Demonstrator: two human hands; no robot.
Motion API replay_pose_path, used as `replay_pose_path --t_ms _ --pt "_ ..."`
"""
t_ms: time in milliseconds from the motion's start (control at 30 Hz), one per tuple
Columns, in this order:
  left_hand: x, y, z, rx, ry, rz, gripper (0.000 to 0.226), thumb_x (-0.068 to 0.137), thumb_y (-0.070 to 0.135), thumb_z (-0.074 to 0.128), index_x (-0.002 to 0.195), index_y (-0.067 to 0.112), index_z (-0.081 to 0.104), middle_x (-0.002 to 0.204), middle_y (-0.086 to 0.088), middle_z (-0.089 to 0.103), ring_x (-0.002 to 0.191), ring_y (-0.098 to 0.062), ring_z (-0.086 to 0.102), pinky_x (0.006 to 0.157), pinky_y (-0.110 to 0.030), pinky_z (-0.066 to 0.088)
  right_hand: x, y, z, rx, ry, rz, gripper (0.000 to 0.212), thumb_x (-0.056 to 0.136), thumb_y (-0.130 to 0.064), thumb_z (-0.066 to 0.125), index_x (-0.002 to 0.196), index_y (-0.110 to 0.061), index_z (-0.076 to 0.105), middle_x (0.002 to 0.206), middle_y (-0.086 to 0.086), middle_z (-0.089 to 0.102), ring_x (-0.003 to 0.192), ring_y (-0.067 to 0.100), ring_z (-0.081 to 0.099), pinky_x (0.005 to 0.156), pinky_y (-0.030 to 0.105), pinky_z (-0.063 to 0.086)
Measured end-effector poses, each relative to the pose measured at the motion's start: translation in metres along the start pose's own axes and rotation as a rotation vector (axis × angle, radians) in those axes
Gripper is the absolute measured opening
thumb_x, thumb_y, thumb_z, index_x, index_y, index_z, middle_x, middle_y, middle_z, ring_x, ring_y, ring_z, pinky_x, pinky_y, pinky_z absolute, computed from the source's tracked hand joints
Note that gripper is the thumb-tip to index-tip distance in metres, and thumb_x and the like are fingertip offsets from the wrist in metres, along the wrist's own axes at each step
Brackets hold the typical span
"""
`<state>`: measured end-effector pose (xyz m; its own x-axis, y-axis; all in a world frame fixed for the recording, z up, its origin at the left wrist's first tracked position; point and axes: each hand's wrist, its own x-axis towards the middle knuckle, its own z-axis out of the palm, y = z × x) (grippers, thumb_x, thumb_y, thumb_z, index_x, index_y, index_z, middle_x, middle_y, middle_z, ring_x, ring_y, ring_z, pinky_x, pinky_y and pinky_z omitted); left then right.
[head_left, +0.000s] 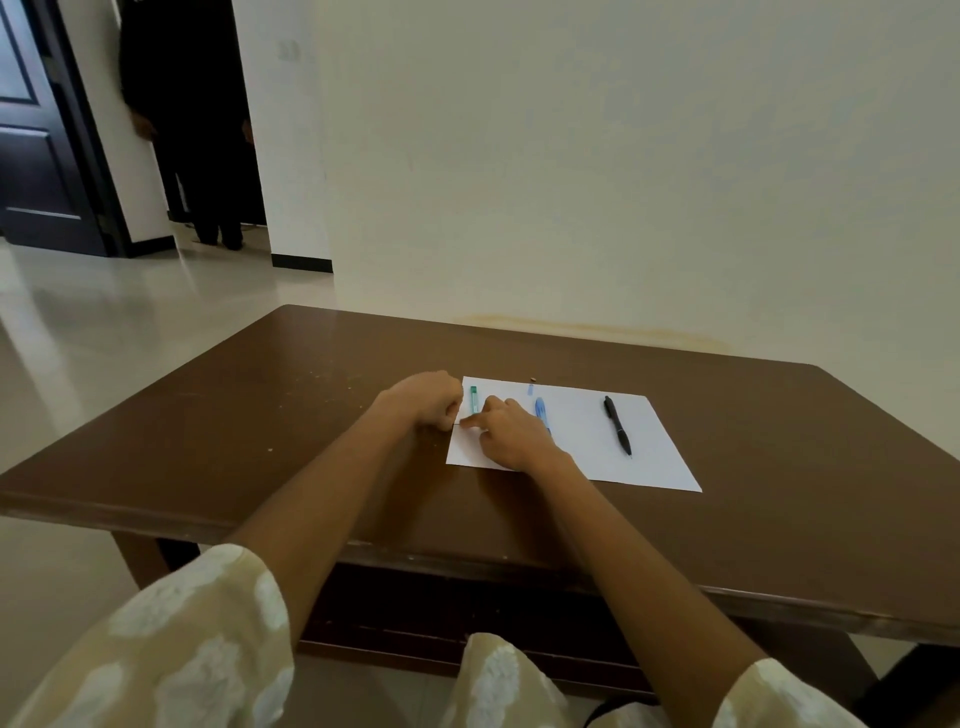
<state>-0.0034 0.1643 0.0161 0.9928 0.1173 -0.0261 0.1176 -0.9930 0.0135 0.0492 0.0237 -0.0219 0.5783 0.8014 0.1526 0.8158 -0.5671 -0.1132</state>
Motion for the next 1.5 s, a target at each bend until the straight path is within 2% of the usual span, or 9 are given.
replay_pose_path --t_ms 167,267,400,533,633,833,1100,1333,1500 --pt "0.003 0.003 0.003 0.078 -0.078 0.009 0.029 0.086 0.02 0.057 0.108 0.002 0.06 0.11 -0.013 0.057 0.094 -0.025 0.058 0.075 -0.027 0.044 0.002 0.001 0.004 0.018 0.005 0.022 0.04 0.098 -0.023 0.038 0.138 -0.022 0.047 0.137 0.006 0.048 0.118 0.022 0.048 0.095 0.034 0.045" --pt "0.003 0.003 0.003 0.108 -0.109 0.036 0.036 0.089 0.024 0.054 0.117 0.001 0.056 0.113 -0.013 0.054 0.095 -0.025 0.059 0.078 -0.03 0.048 0.004 0.002 0.005 0.026 0.015 0.021 0.039 0.098 -0.023 0.039 0.136 -0.022 0.049 0.136 0.006 0.05 0.116 0.022 0.05 0.094 0.034 0.046" --pt "0.003 -0.002 0.002 0.073 -0.075 0.063 0.024 0.089 0.019 0.052 0.102 0.001 0.062 0.108 -0.015 0.056 0.082 -0.021 0.052 0.07 -0.027 0.042 0.004 0.004 0.005 0.032 0.029 0.01 0.037 0.098 -0.023 0.04 0.134 -0.023 0.051 0.133 0.006 0.051 0.113 0.023 0.051 0.091 0.034 0.047" --pt "0.0 -0.013 -0.003 -0.061 0.01 0.063 0.016 0.087 0.015 0.059 0.098 0.007 0.067 0.108 -0.01 0.061 0.096 -0.021 0.058 0.082 -0.027 0.045 0.004 0.004 0.006 0.047 0.045 0.003 0.037 0.098 -0.022 0.041 0.133 -0.024 0.052 0.135 0.006 0.05 0.114 0.023 0.05 0.09 0.034 0.047" --pt "0.0 -0.011 -0.002 -0.043 0.021 0.057 0.019 0.085 0.015 0.064 0.101 0.007 0.067 0.109 -0.008 0.063 0.095 -0.02 0.061 0.087 -0.03 0.05 0.004 0.002 0.008 0.021 0.046 0.007 0.038 0.098 -0.025 0.039 0.134 -0.025 0.051 0.136 0.005 0.048 0.116 0.022 0.049 0.091 0.033 0.047" --pt "0.005 0.002 -0.003 0.137 0.031 0.032 0.018 0.084 0.012 0.058 0.098 0.002 0.065 0.104 -0.013 0.065 0.077 -0.02 0.057 0.07 -0.026 0.046 0.005 0.001 0.01 0.056 0.063 0.068 0.04 0.098 -0.029 0.038 0.135 -0.016 0.048 0.134 0.006 0.051 0.115 0.02 0.05 0.09 0.032 0.046" --pt "0.007 0.013 -0.004 0.36 -0.103 0.057 0.029 0.084 0.017 0.056 0.108 0.002 0.064 0.106 -0.013 0.065 0.09 -0.027 0.062 0.067 -0.029 0.043 0.004 0.001 0.011 0.082 0.06 0.078 0.04 0.099 -0.031 0.035 0.133 -0.017 0.049 0.134 0.005 0.052 0.117 0.02 0.049 0.094 0.034 0.046" --pt "0.007 0.009 -0.002 0.344 -0.11 0.095 0.027 0.088 0.019 0.053 0.107 0.001 0.06 0.107 -0.013 0.062 0.091 -0.026 0.061 0.07 -0.029 0.044 0.004 0.006 0.009 0.287 0.138 0.153 0.035 0.098 -0.024 0.039 0.129 -0.021 0.055 0.132 0.006 0.056 0.111 0.021 0.056 0.095 0.03 0.045" --pt "0.006 0.003 -0.002 0.317 -0.064 0.135 0.03 0.088 0.023 0.052 0.107 0.001 0.059 0.109 -0.015 0.056 0.087 -0.025 0.059 0.067 -0.028 0.04 0.008 0.008 0.007 0.352 0.113 0.186 0.031 0.093 -0.034 0.053 0.121 -0.022 0.06 0.122 0.004 0.064 0.103 0.018 0.061 0.092 0.025 0.046"
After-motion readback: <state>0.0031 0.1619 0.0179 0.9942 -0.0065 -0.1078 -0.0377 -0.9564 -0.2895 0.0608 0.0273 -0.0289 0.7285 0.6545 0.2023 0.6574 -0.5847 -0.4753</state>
